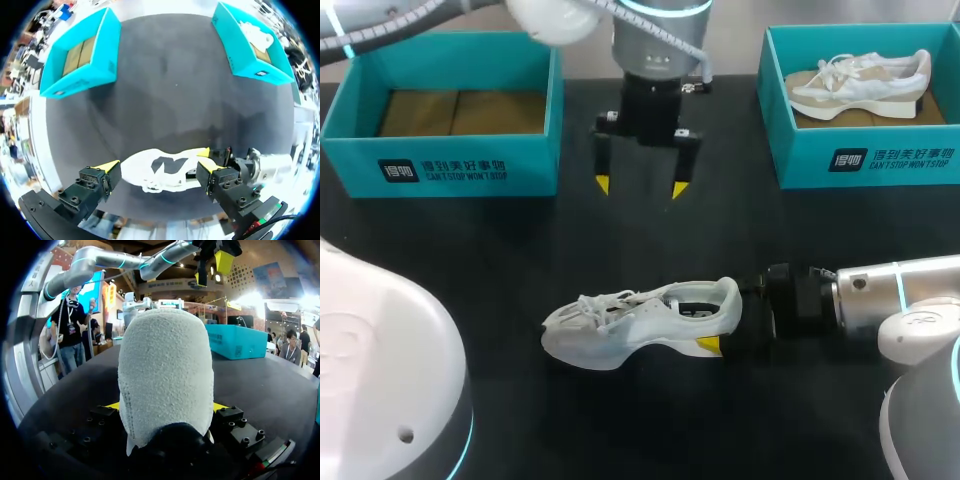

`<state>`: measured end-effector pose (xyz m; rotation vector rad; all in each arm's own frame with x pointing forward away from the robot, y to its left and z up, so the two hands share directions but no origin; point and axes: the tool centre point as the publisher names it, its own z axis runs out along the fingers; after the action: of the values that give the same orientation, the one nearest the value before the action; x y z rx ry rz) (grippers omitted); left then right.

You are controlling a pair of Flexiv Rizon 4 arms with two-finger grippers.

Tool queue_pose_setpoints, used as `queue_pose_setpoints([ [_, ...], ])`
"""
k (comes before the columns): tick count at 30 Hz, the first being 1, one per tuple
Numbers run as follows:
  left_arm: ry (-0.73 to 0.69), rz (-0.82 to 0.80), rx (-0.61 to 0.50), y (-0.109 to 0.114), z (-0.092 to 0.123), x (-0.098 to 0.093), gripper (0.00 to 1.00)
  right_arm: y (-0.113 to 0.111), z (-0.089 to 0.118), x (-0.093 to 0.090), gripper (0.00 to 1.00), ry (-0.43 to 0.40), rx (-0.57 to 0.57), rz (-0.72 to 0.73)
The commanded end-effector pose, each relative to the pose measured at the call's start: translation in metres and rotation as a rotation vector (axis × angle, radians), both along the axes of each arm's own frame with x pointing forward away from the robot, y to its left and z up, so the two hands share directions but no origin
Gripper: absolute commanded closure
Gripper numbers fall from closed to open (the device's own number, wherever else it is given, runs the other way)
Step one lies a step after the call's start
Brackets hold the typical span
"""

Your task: Take the shoe out of the shoebox, open the shoe tongue, remove and reinsert the insole, then place the shoe into the shoebox

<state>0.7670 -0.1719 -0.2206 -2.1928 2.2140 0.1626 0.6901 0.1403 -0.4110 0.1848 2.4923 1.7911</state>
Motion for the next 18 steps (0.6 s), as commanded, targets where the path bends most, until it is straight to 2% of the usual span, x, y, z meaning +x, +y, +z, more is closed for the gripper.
queue_pose_setpoints([
  [1, -0.064, 0.016, -0.049, 0.011, -0.001, -0.013, 0.00, 0.001, 0.001, 0.000, 1.00, 0.001, -0.003, -0.001],
  [12, -0.064, 0.016, -0.049, 0.011, -0.001, -0.013, 0.00, 0.001, 0.001, 0.000, 1.00, 0.001, -0.003, -0.001],
  [15, -0.048, 0.029, -0.006, -0.007, -0.011, -0.034, 0.00, 0.001, 0.001, 0.000, 1.00, 0.001, -0.003, -0.001],
  [18, -0.033, 0.016, 0.016, -0.021, -0.020, -0.046, 0.00, 0.001, 0.001, 0.000, 1.00, 0.001, -0.003, -0.001],
])
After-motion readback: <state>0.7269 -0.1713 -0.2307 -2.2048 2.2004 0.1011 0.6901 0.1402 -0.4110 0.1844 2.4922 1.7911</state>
